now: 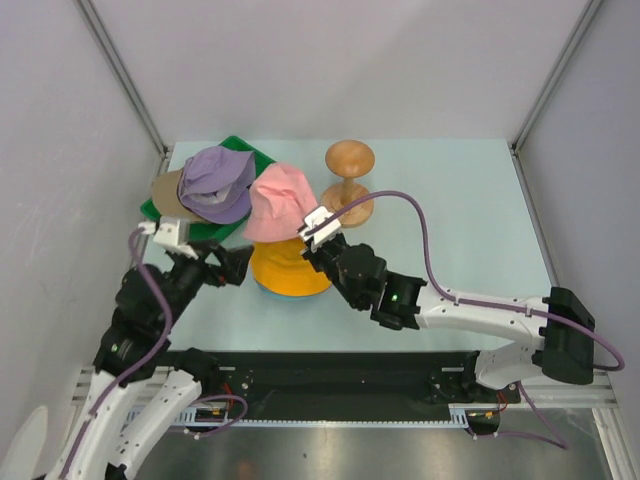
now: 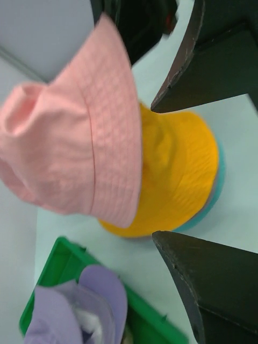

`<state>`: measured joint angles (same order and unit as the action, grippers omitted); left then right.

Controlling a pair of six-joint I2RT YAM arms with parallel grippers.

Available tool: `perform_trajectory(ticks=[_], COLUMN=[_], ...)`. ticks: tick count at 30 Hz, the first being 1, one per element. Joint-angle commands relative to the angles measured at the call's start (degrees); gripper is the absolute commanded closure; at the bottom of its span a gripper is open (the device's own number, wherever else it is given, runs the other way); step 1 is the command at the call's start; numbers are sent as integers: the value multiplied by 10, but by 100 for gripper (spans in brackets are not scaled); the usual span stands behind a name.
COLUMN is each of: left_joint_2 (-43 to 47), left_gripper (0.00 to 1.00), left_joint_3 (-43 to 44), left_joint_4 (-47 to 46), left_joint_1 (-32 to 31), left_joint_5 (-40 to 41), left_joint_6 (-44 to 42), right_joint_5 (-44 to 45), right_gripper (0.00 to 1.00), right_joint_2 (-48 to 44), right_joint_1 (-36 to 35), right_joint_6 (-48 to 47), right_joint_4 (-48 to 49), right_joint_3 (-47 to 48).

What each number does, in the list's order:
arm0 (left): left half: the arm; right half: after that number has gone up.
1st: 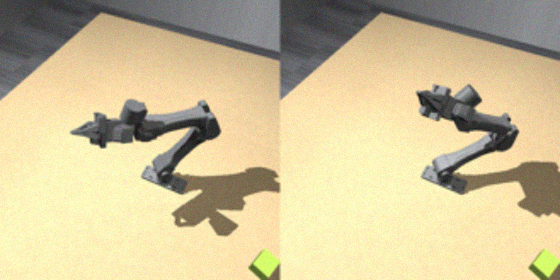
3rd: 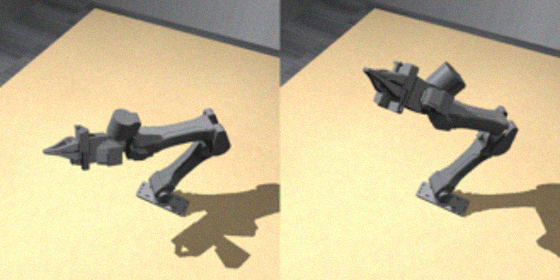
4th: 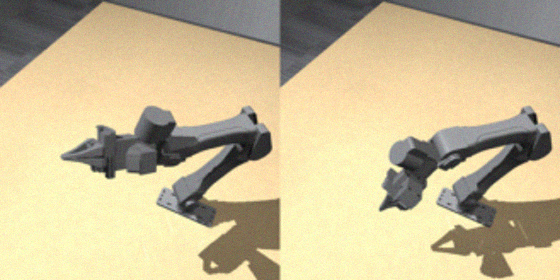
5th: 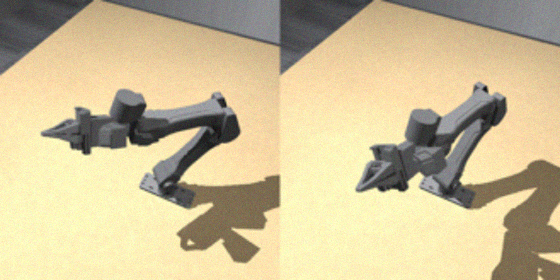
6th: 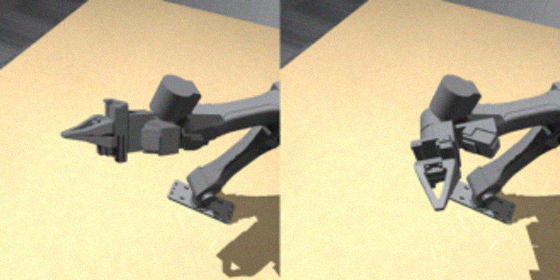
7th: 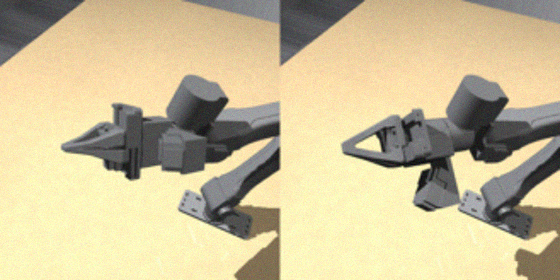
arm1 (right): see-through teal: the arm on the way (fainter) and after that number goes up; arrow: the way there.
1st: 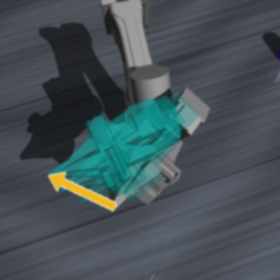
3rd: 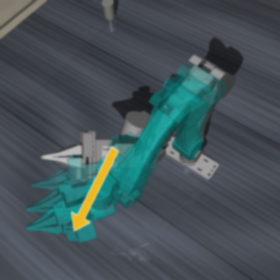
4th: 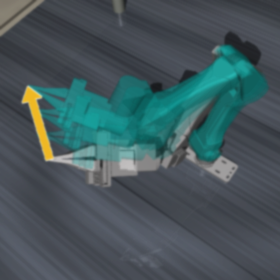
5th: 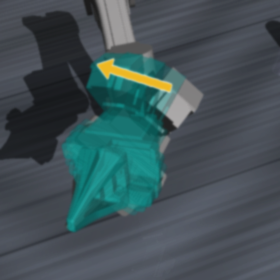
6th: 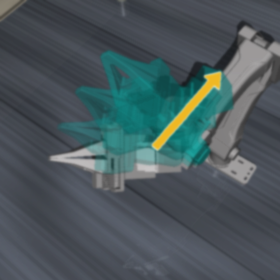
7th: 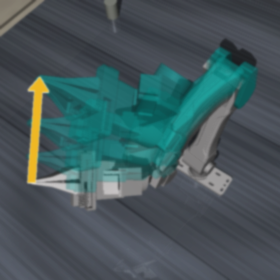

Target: Stack the hats

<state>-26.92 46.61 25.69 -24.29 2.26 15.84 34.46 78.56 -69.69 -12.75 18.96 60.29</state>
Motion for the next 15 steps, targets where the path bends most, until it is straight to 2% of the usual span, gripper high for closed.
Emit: perform_trajectory(ticks=[1, 5, 8, 12, 15], left_joint_2=[83, 118, 89, 40, 48], left_gripper=[4, 2, 1, 1, 3], left_joint_3=[-14, -28, -26, -49, -77], left_joint_4=[108, 124, 128, 67, 14], left_joint_1=[4, 4, 4, 4, 4], left_joint_5=[-104, -104, -75, -80, -80], left_joint_6=[127, 188, 238, 318, 361], right_joint_5=[97, 174, 230, 275, 282], right_gripper=[100, 100, 100, 100, 100], right_joint_2=[3, 4, 4, 1, 0], right_joint_1=[-30, -59, -77, -89, -91], right_joint_6=[-4, -10, -21, -21, 9], right_joint_4=[56, 72, 97, 116, 104], right_joint_3=[-20, -46, -70, -92, -102])
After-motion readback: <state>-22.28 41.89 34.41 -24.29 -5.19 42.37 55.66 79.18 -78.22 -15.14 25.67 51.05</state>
